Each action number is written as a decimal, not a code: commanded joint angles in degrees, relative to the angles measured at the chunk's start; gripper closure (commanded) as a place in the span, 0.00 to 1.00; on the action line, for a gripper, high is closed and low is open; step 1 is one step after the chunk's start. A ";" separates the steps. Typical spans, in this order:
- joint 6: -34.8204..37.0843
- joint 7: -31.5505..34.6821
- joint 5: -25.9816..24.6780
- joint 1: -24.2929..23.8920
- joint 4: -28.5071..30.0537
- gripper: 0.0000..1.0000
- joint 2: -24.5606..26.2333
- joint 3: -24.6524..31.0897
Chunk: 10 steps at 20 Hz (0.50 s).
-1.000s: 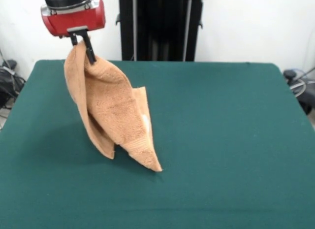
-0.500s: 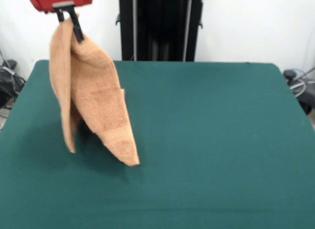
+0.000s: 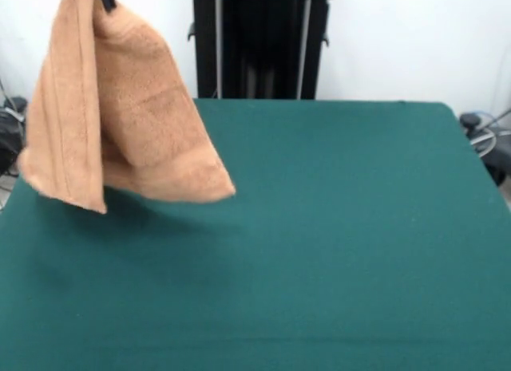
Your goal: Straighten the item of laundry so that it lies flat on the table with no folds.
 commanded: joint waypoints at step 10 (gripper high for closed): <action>2.03 -8.36 2.44 1.43 0.85 1.00 -3.89 3.34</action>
